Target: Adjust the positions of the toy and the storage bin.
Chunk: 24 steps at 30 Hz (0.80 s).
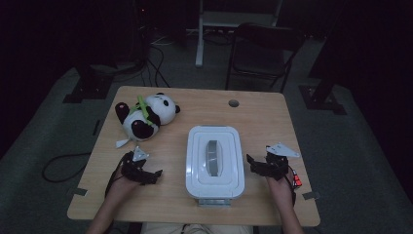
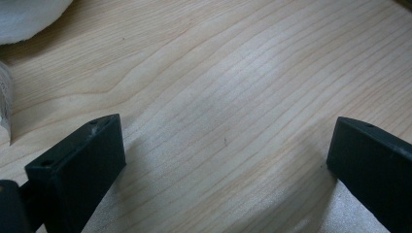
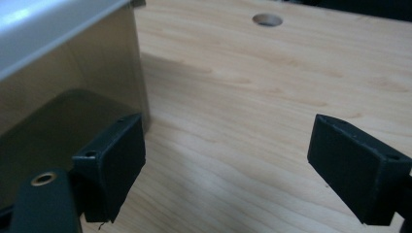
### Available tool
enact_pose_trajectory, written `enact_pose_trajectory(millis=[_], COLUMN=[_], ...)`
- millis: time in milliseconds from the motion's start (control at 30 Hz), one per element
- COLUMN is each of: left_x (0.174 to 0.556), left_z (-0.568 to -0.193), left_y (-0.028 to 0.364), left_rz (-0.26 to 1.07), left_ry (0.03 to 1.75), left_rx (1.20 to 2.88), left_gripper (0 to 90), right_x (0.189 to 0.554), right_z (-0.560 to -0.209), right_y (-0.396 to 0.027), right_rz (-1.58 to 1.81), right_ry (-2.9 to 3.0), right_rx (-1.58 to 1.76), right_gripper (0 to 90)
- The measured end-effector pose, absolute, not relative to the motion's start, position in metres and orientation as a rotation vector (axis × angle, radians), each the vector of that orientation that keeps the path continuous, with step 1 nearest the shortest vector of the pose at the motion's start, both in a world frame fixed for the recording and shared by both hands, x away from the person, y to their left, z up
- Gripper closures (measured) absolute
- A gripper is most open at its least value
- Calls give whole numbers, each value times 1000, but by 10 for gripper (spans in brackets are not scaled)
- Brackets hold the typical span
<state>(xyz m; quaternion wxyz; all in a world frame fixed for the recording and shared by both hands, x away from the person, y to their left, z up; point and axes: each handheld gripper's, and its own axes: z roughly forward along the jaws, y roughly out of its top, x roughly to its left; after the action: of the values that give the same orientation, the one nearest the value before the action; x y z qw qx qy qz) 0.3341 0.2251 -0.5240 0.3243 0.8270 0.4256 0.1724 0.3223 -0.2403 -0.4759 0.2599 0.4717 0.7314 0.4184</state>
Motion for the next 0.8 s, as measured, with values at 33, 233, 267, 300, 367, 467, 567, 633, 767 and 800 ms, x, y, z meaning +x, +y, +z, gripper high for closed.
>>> enact_pose_trajectory(millis=[33, 233, 267, 300, 367, 467, 567, 633, 767, 800], left_x=[334, 334, 334, 334, 334, 334, 334, 334, 335, 335], left_z=[-524, -524, -524, -524, -524, -524, -524, -524, -524, -524], left_y=[225, 225, 225, 225, 225, 225, 225, 226, 226, 226], left_rz=[452, 452, 452, 452, 452, 452, 452, 457, 462, 462], left_ry=[1116, 1117, 1116, 1117, 1117, 1116, 1117, 1124, 1137, 1137], left_rx=[2169, 2169, 2169, 2169, 2169, 2169, 2169, 2167, 2162, 2162], left_gripper=[9, 9, 10, 9, 9, 9, 9, 9, 9, 10], right_x=[323, 328, 329, 330, 330, 331, 332, 332, 332, 333], right_z=[-478, -488, -493, -495, -499, -506, -510, -512, -515, -516], right_y=[-239, -235, -234, -233, -230, -225, -221, -219, -217, -217], right_rz=[1134, 1126, 1124, 1120, 1119, 1099, 1074, 1084, 1089, 1095], right_ry=[1989, 2003, 2008, 2008, 2020, 2049, 2064, 2066, 2082, 2081], right_rx=[1280, 1291, 1299, 1304, 1308, 1298, 1278, 1275, 1269, 1273], right_gripper=[134, 134, 134, 134, 134, 134, 134, 135, 136, 136])
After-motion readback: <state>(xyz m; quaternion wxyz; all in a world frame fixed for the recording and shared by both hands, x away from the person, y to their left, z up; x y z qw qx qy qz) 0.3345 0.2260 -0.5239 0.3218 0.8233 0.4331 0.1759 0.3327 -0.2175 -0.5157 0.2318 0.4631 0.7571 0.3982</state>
